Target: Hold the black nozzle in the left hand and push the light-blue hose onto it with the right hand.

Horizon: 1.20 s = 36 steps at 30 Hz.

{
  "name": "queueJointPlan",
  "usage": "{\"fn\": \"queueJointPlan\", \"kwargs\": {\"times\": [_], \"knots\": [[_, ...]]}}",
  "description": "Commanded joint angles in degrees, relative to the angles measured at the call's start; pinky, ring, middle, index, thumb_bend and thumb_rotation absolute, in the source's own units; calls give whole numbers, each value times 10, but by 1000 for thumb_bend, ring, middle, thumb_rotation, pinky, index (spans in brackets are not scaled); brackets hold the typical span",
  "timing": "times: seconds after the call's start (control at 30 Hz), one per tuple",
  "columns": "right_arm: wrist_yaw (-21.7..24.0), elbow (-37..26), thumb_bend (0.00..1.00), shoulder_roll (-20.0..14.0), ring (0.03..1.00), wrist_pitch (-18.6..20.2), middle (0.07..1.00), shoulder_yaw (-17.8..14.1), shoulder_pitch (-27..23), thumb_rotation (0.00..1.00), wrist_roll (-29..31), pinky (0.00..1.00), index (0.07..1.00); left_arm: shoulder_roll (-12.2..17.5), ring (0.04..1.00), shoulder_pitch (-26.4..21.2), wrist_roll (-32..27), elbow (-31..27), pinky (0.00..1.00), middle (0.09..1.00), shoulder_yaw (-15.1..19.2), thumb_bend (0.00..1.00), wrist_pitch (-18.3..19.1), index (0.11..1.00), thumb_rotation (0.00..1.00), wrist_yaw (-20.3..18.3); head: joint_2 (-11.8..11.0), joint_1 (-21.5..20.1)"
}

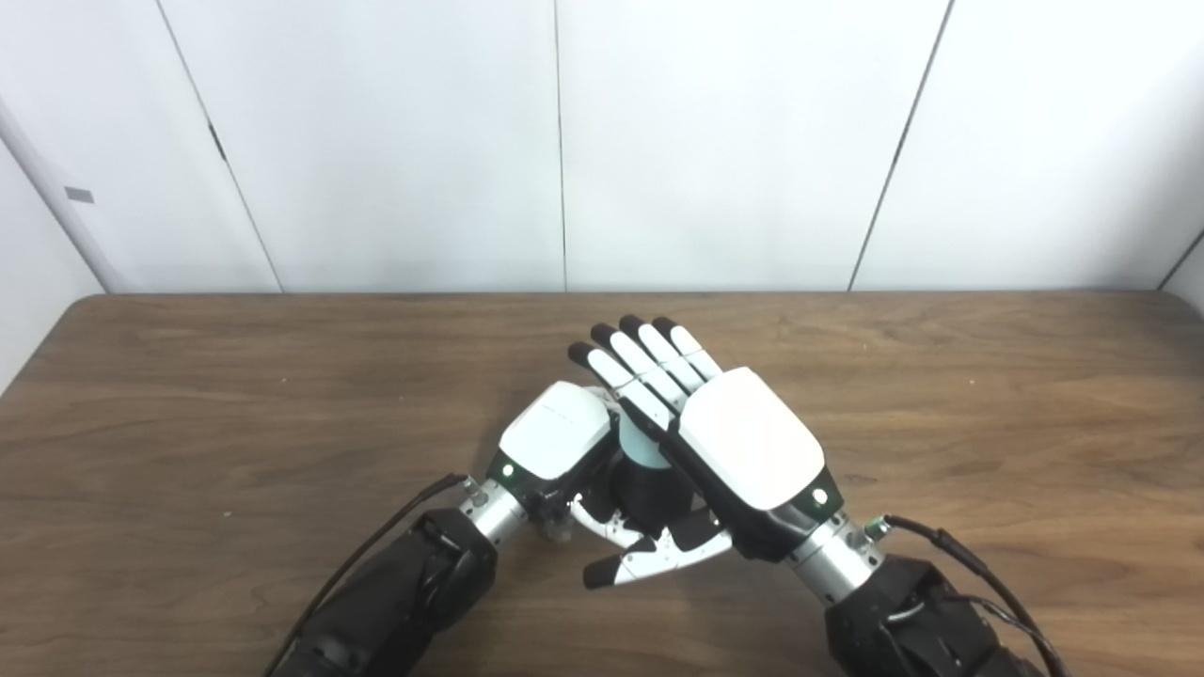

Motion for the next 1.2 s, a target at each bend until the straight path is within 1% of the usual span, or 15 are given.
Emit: {"fn": "queueJointPlan", "kwargs": {"times": [0.0,0.17,0.33,0.47,0.6,0.73,0.83,0.93,1.03,1.17], "knots": [[-7,-15,856,6,1000,6,988,-14,-46,758,-4,1000,958,-65,460,136,2,103,623,465,-66,504,-14,509,0,-9,1,0],[-9,-17,854,7,1000,9,998,-18,-49,776,-4,1000,968,-66,463,135,4,107,631,459,-66,503,-13,515,0,-10,0,-3],[-20,-23,848,8,1000,3,989,-21,-48,776,-3,1000,954,-66,462,133,5,116,628,464,-65,503,-22,511,0,-2,-2,-4],[-8,-40,842,6,1000,8,992,-27,-48,795,-3,1000,975,-65,467,131,7,123,634,469,-65,504,-22,501,0,-3,-3,-8],[-1,-53,841,-4,1000,12,998,-44,-51,782,1,1000,980,-64,466,129,11,128,630,471,-65,504,-26,496,0,8,-4,-12],[15,-66,850,-15,1000,15,1000,-62,-54,801,5,1000,986,-64,473,128,16,132,633,459,-66,503,-24,506,0,11,-4,-14],[13,-74,850,-23,1000,13,999,-75,-49,810,12,1000,979,-63,469,127,14,135,634,462,-65,503,-25,506,0,10,-4,-19],[8,-78,846,-30,1000,11,994,-85,-45,822,20,1000,968,-60,462,123,21,140,626,459,-68,503,-28,514,0,20,-5,-27],[-2,-75,847,-43,1000,6,973,-97,-35,839,27,1000,956,-57,471,121,19,140,634,456,-69,503,-28,511,0,16,-7,-29],[7,-75,838,-55,1000,9,981,-109,-22,843,39,1000,966,-57,469,118,16,150,633,448,-68,502,-31,517,0,16,-9,-33]]}}
